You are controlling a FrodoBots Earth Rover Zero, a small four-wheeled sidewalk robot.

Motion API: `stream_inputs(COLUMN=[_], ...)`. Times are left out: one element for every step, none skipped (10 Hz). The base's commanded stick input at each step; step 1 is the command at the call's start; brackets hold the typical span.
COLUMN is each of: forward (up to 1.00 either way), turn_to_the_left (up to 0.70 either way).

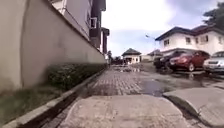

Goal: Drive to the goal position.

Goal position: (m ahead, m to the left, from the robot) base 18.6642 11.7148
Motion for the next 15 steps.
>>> stream_inputs(forward=[0.69, 0.69, 0.69, 0.69, 0.69, 0.69, 0.69, 0.69, 0.69, 0.69, 0.69, 0.69, 0.69, 0.69, 0.69], turn_to_the_left=[-0.34, -0.16, 0.03, 0.03, 0.03, 0.03, 0.03, 0.03, 0.03, 0.03, 0.03, 0.03, 0.03, 0.03, 0.03])
